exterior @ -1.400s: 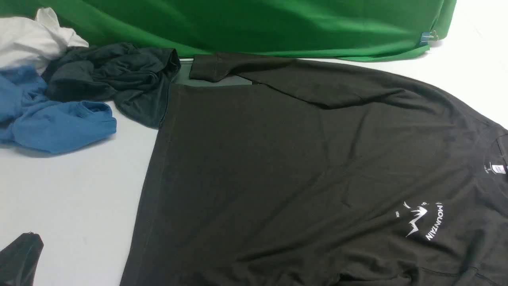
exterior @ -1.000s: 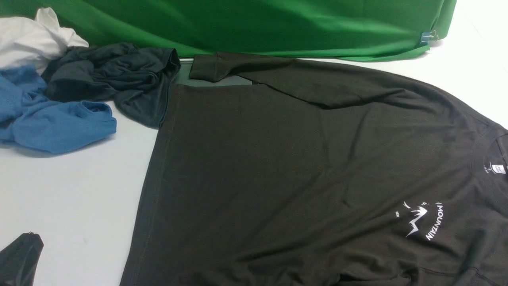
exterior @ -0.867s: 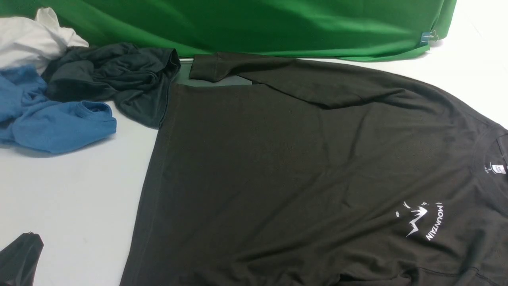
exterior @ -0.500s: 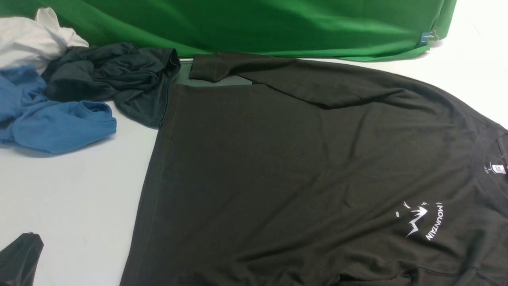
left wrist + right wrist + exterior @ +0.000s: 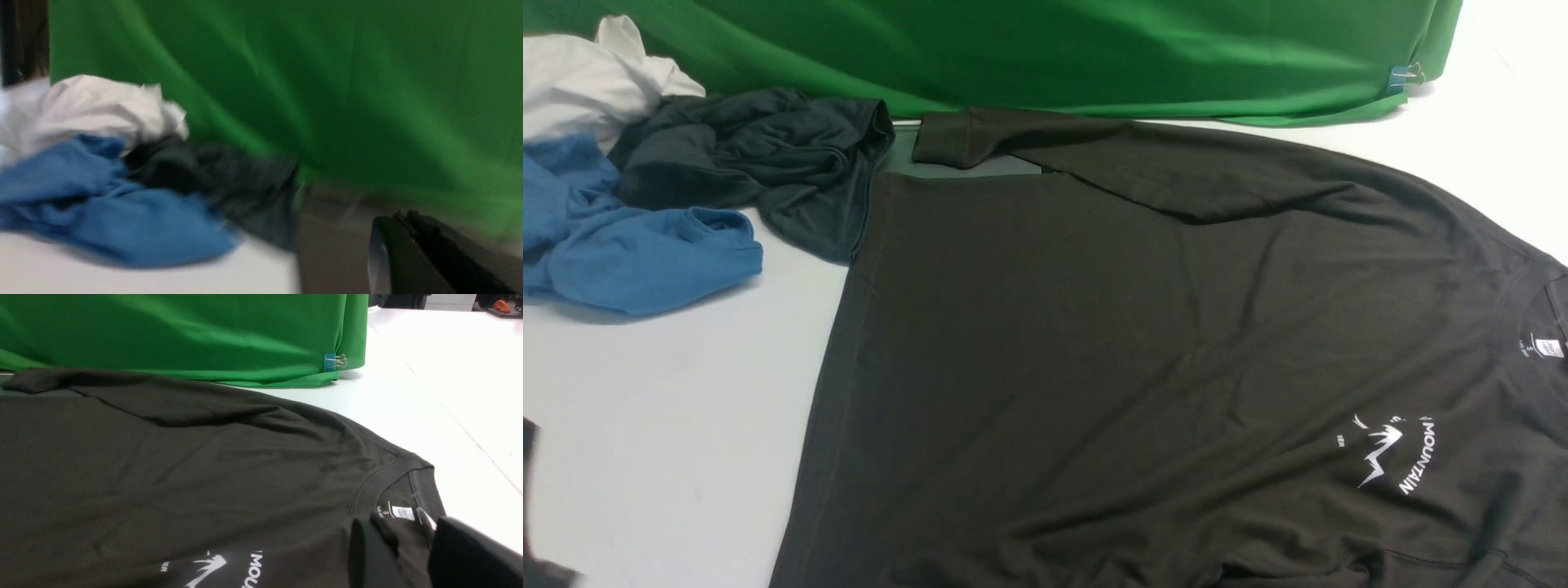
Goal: Fold a long-sleeved shirt on a white desktop.
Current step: 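Grasp the left edge of the dark T-shirt lying flat on the table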
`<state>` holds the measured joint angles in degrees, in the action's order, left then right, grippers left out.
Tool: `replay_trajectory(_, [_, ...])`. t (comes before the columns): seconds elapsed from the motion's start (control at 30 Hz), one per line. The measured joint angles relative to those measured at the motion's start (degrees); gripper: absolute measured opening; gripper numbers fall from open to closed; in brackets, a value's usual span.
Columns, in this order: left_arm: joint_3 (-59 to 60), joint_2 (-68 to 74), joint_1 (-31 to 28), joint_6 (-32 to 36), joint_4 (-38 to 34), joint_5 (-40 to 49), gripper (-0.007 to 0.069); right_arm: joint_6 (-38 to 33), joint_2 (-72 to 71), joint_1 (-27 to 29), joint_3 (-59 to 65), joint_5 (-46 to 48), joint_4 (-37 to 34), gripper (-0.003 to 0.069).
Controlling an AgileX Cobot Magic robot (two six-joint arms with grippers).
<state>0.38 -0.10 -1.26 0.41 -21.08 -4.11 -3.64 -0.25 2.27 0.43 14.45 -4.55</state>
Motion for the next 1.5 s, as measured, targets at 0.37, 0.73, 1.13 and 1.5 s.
replay_trajectory(0.37, [-5.1,2.7,3.3,-13.9,6.3,-0.9,0.0021,0.0,0.0,0.0,0.0,0.0,0.0,0.0241])
replay_trajectory(0.73, [-30.5,28.1,20.6,3.0,10.1,41.0,0.0021,0.0,0.0,0.0,0.0,0.0,0.0,0.0241])
replay_trajectory(1.13, [-35.0,50.9,30.0,28.2,2.7,58.2,0.0021,0.0,0.0,0.0,0.0,0.0,0.0,0.0242])
replay_trajectory(1.5, [-35.3,51.5,38.9,36.0,-0.7,57.1,0.0021,0.0,0.0,0.0,0.0,0.0,0.0,0.0242])
